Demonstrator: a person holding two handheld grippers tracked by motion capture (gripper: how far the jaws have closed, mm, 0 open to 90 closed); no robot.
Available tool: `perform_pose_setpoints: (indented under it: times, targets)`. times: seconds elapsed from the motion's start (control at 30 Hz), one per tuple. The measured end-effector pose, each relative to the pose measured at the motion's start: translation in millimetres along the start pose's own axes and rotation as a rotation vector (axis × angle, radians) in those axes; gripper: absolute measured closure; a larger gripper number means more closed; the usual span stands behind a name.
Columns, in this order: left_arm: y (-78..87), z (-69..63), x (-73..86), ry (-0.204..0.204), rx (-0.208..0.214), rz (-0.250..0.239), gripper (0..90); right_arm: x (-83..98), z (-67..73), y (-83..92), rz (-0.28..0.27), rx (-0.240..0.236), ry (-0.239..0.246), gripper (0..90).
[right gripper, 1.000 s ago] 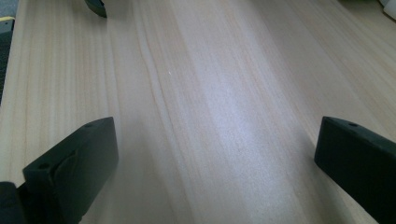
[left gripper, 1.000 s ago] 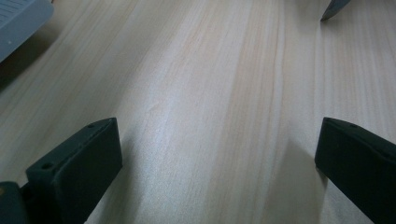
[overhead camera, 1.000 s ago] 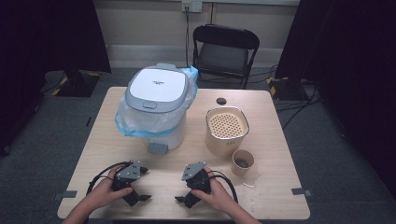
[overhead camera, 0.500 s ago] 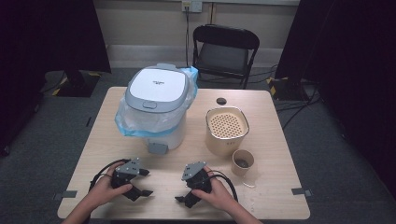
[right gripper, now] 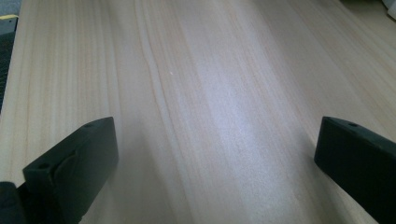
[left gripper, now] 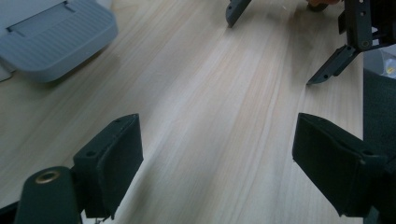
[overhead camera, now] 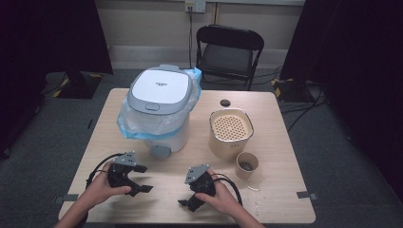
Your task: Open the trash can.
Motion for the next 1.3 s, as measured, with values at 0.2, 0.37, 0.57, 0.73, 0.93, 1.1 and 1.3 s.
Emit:
perform_pose_setpoints:
  times: [0.2,0.37,0.57,0.73,0.93,1.1,1.3]
  targets:
    - [10.9,3.5,-6.9,0.062,-0.015,-0.031,15.8,-0.3,-0.1,-0.3,-0.001,-0.004,0.004,0.0]
    - [17.9,4.6,-10.7,0.110,-0.031,-0.010,15.9,-0.3,-0.1,-0.3,-0.001,-0.004,0.004,0.0]
    - [31.8,5.8,-19.9,0.117,-0.047,-0.014,18.5,-0.3,-0.1,-0.3,-0.001,-0.004,0.004,0.0]
    - [43.1,8.5,-27.9,0.114,-0.066,-0.020,19.8,-0.2,-0.2,-0.3,-0.001,-0.004,0.005,0.0]
    - [55.5,8.7,-38.8,0.114,-0.070,-0.034,24.4,-0.2,-0.2,-0.3,-0.001,-0.004,0.005,0.0]
    - [65.7,8.2,-45.6,0.125,-0.070,-0.050,32.1,-0.2,-0.1,-0.2,-0.001,-0.004,0.005,0.0]
    - [73.4,9.1,-50.5,0.123,-0.082,-0.066,37.3,-0.3,-0.2,-0.3,-0.001,-0.004,0.005,0.0]
Point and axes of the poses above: each handheld gripper's, and its own axes: y roughly backward along the jaws, x roughly out of its underside, z roughly to its left, the point moved 9 cm from there along -y, roughly forward along the jaws, and after that the axes turned 7 degrees about x, right-handed, at the moved point
